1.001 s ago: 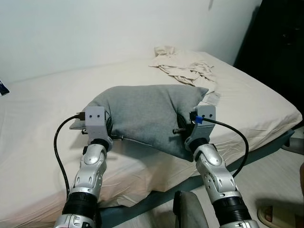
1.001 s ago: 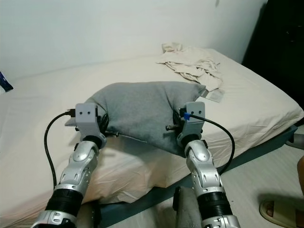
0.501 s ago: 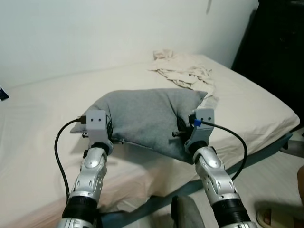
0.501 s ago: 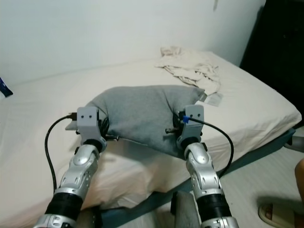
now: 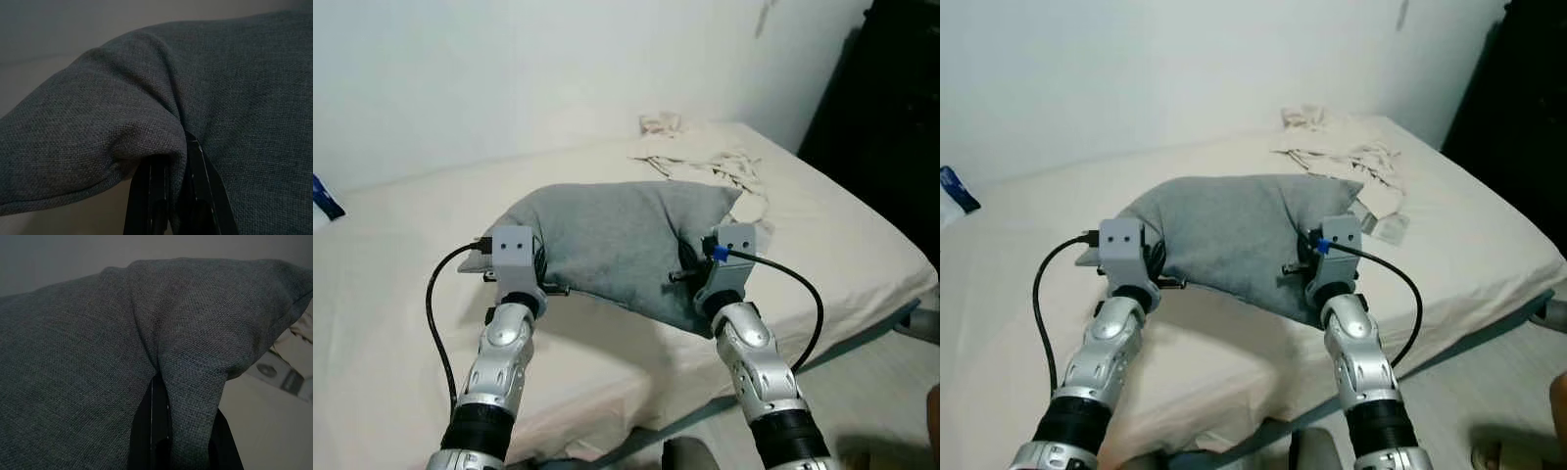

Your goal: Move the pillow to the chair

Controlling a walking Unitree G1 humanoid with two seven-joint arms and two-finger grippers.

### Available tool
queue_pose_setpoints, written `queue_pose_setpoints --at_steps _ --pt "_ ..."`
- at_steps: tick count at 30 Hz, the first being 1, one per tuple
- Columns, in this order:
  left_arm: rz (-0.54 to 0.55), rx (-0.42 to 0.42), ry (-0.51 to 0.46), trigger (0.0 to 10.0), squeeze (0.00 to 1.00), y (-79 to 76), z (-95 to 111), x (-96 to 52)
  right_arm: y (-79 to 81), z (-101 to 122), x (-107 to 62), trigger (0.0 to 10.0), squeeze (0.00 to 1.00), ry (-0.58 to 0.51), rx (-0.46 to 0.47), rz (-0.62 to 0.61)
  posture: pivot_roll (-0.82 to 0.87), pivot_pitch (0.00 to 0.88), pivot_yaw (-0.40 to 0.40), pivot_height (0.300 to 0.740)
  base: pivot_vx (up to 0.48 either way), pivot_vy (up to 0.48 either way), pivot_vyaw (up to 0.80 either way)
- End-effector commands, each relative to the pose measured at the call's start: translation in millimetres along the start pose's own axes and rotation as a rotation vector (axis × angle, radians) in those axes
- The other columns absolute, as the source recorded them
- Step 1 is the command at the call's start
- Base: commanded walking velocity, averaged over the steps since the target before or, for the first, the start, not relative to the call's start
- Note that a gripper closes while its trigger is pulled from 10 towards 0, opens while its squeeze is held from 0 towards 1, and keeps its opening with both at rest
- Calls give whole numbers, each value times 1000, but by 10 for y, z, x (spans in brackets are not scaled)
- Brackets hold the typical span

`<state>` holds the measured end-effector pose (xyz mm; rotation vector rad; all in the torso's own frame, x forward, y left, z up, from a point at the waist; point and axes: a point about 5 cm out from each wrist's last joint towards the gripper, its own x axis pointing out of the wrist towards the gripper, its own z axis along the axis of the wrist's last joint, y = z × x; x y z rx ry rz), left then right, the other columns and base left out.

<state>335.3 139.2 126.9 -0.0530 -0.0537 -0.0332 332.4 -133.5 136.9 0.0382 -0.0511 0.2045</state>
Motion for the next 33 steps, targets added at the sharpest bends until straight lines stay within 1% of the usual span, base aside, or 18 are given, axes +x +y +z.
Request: queue_pose_setpoints --at_steps 1,7,9,10,16,18,20,22,23,26,27,28,29,31,32,33 --pt "-14 31 -56 10000 0 -13 101 12 45 77 15 10000 0 -52 -10 19 -38 47 -16 686 0 0 0" --pt "-11 29 -53 10000 0 0 94 10 43 82 18 10000 0 -52 -13 21 -40 46 -17 721 0 0 0" --pt "-10 29 -53 10000 0 1 93 10 42 81 18 10000 0 -52 -14 21 -41 45 -18 726 0 0 0" --pt "-9 28 -53 10000 0 1 93 11 41 81 17 10000 0 -51 -14 22 -40 45 -18 736 0 0 0" --pt "-8 30 -55 10000 0 7 95 13 40 78 19 10000 0 -50 -16 18 -40 43 -18 740 0 0 0" --pt "-8 30 -53 10000 0 9 92 14 25 56 14 10000 0 -51 37 -4 -39 43 -17 740 0 0 0" --pt "-9 30 -47 10000 0 16 76 8 52 -36 -2 10000 0 3 103 49 -39 45 -18 740 0 0 0" --pt "-15 33 -33 10000 0 23 43 -5 44 -110 -25 10000 0 34 111 36 -38 45 -18 740 0 0 0" --pt "-15 37 -28 10000 0 27 27 -14 56 -149 -45 10000 0 46 135 49 -38 46 -18 740 0 0 0" --pt "-16 39 -21 10000 0 32 5 -25 62 -199 -65 10000 0 65 142 50 -37 47 -17 740 0 0 0" --pt "-22 50 4 10000 0 46 -71 -51 83 -340 -115 10000 0 126 130 70 -37 48 -17 740 0 0 0" --pt "-28 52 24 10000 0 49 -118 -63 96 -392 -137 10000 0 141 115 82 -37 48 -17 740 0 0 0" --pt "-28 52 24 10000 0 49 -118 -63 96 -392 -137 10000 0 141 115 82 -37 48 -17 740 0 0 0" --pt "-39 61 53 10000 0 50 -193 -81 115 -462 -166 10000 0 153 119 92 -38 48 -15 740 0 0 0" --pt "-53 61 85 10000 0 48 -260 -97 105 -531 -183 10000 0 170 79 75 -37 48 -14 740 0 0 0" --pt "-75 78 124 10000 0 44 -348 -124 89 -644 -213 10000 0 206 18 57 -39 48 -11 740 0 0 0"
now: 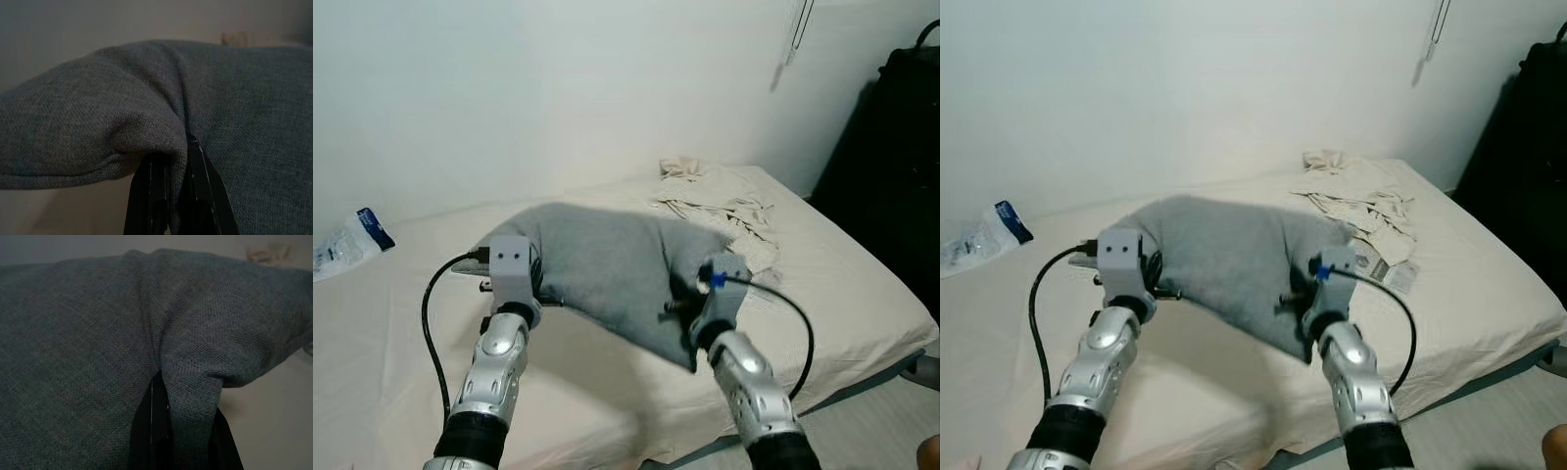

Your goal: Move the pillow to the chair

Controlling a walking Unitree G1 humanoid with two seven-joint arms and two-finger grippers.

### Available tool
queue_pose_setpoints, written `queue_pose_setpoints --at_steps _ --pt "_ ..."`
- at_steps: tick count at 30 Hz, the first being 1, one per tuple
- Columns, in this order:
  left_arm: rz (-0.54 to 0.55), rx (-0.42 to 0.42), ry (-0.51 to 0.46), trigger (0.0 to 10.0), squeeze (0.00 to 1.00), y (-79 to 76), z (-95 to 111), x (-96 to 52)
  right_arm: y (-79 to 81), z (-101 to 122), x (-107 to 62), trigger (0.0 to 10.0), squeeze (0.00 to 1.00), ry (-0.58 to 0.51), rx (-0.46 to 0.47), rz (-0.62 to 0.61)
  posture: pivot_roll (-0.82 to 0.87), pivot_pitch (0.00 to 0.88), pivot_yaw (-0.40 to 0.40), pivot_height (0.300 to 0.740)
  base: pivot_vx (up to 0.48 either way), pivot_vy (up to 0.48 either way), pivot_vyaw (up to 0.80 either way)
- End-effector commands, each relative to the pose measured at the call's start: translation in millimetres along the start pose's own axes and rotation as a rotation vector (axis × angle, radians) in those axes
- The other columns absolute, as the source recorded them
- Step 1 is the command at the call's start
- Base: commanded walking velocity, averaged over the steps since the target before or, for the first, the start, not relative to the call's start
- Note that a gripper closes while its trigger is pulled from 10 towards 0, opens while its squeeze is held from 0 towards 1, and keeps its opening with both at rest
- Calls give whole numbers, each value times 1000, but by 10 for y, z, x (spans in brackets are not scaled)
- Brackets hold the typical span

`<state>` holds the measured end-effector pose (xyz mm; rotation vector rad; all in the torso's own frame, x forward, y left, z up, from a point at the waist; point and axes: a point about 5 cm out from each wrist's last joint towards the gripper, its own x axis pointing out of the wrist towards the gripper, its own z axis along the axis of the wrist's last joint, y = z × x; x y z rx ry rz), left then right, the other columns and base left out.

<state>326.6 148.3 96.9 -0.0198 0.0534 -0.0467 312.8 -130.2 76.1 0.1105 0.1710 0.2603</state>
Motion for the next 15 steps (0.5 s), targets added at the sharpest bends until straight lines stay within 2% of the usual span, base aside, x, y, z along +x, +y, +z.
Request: queue_pose_setpoints --at_steps 1,3,10,15 --pt "-61 50 16 10000 0 -61 -59 -10 32 -46 18 10000 0 -6 -79 -1 -39 48 -11 740 0 0 0" --pt "-78 76 54 10000 0 -61 -160 -37 22 -176 1 10000 0 46 -90 15 -38 48 -9 740 0 0 0" --pt "-137 123 141 10000 0 -66 -395 -110 -22 -376 -44 10000 0 133 -142 5 -39 50 -9 740 0 0 0" --pt "-148 122 168 10000 0 -93 -431 -110 -20 -379 -31 10000 0 130 -124 -5 -39 50 -7 740 0 0 0"
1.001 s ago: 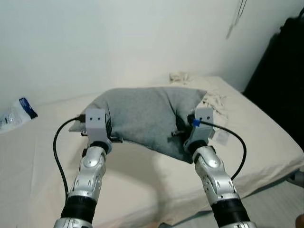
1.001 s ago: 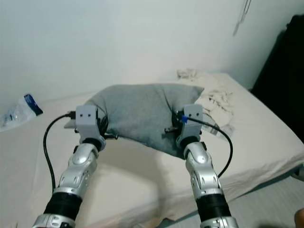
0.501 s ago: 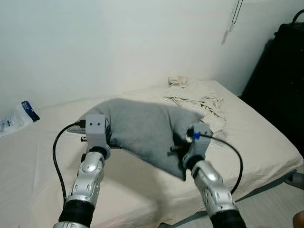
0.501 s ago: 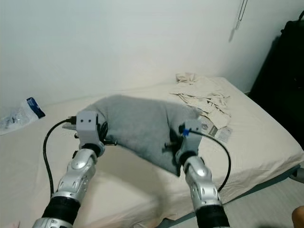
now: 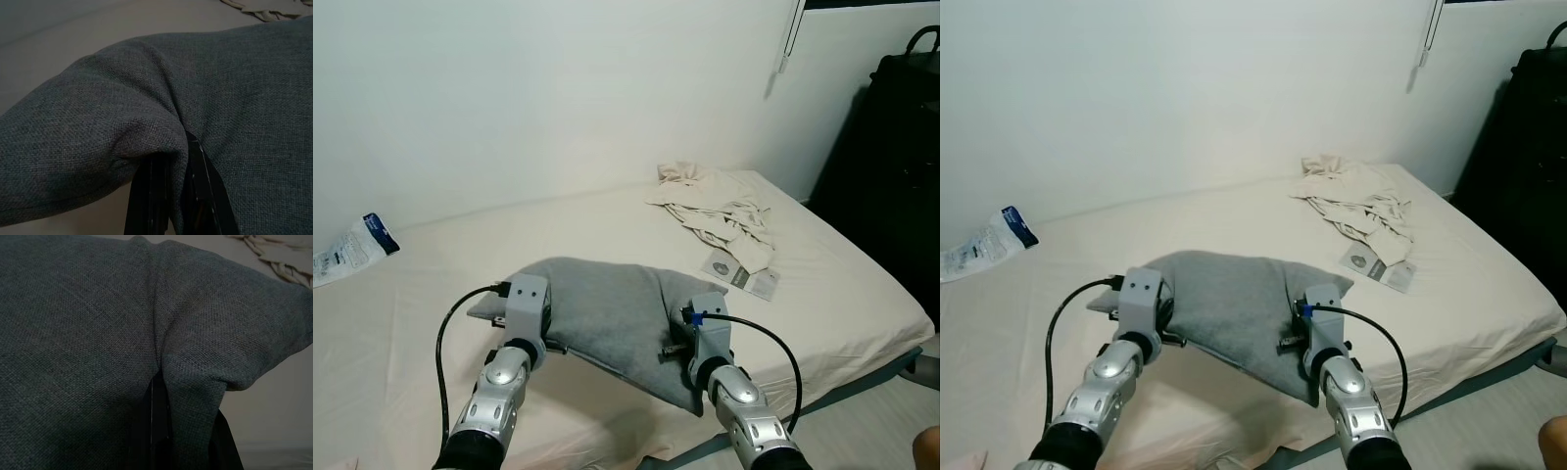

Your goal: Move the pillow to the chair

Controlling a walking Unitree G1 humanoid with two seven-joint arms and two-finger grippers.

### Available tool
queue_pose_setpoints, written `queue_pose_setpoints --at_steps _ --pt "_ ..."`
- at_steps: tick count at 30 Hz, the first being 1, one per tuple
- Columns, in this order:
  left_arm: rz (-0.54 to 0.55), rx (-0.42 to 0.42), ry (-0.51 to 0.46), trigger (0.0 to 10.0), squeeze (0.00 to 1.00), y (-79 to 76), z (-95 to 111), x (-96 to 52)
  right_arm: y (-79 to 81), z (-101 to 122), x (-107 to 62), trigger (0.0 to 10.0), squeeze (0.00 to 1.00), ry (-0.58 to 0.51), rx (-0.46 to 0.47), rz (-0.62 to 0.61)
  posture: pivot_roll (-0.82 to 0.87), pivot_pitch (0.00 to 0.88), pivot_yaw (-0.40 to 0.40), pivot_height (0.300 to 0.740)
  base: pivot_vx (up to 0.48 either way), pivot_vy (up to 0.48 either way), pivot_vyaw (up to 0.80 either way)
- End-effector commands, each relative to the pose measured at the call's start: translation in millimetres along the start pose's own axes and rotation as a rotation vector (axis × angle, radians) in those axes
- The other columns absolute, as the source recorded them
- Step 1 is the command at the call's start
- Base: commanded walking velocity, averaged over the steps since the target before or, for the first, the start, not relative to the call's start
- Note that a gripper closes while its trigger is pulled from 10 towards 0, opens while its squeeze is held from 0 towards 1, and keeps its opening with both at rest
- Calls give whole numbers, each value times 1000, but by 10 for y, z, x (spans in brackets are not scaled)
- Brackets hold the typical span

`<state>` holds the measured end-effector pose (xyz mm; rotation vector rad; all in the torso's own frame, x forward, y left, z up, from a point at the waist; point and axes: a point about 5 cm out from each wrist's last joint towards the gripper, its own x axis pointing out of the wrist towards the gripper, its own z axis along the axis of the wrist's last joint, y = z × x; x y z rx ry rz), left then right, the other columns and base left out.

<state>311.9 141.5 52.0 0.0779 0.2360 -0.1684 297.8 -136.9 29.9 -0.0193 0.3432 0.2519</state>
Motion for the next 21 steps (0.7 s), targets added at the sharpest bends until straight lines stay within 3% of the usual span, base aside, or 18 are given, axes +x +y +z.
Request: queue_pose_setpoints --at_steps 1,13,21 --pt "-26 23 -13 10000 0 -32 30 12 63 127 44 10000 0 -66 -14 14 -39 50 -7 740 0 0 0" --pt "-30 39 -61 10000 0 -34 68 22 29 152 76 10000 0 -96 -10 -15 -44 34 -11 740 0 0 0" --pt "46 43 -84 10000 0 70 110 27 15 203 105 10000 0 -109 -15 -14 -41 34 -20 740 0 0 -800"
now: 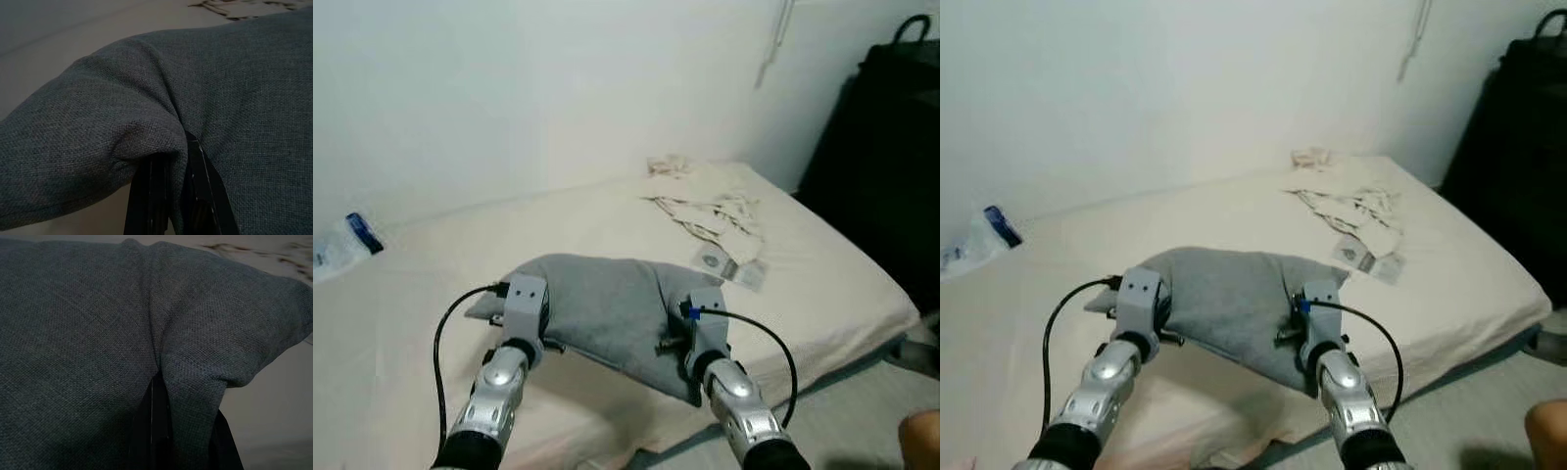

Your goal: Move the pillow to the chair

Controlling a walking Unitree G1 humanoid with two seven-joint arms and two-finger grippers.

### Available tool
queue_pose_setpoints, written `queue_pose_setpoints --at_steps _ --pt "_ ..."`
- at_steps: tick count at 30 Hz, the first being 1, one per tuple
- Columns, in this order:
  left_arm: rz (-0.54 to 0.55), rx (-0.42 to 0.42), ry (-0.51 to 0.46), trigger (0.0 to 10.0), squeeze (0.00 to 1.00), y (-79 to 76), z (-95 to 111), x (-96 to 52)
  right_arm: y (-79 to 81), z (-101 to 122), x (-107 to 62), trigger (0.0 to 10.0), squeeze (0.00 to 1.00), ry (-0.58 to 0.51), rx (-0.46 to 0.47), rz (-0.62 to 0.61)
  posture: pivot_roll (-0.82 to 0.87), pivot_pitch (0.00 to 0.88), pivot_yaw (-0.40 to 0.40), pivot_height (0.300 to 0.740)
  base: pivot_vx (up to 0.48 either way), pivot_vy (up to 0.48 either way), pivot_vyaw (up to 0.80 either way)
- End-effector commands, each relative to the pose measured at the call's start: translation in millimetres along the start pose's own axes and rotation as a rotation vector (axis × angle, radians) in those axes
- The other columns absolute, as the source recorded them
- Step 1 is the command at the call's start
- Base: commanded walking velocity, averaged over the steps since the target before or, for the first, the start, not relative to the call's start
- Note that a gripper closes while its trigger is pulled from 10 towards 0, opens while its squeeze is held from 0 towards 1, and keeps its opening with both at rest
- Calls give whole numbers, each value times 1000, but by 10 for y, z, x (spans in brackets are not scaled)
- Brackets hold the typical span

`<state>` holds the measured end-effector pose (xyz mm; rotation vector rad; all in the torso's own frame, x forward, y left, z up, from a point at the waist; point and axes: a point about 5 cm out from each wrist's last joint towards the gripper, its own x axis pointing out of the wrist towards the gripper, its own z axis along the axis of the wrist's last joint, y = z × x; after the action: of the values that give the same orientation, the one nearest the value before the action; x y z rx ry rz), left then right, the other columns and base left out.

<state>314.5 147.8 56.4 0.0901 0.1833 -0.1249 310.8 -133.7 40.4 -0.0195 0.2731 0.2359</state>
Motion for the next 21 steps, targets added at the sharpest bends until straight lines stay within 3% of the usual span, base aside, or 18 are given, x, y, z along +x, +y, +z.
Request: queue_pose_setpoints --at_steps 1,21 --pt "-2 31 -34 10000 0 1 67 26 14 59 19 10000 0 -40 -9 4 -41 34 -20 740 0 0 -800" --pt "43 0 -50 10000 0 46 68 11 35 83 48 10000 0 -44 -26 20 -42 49 -35 740 0 0 -800"
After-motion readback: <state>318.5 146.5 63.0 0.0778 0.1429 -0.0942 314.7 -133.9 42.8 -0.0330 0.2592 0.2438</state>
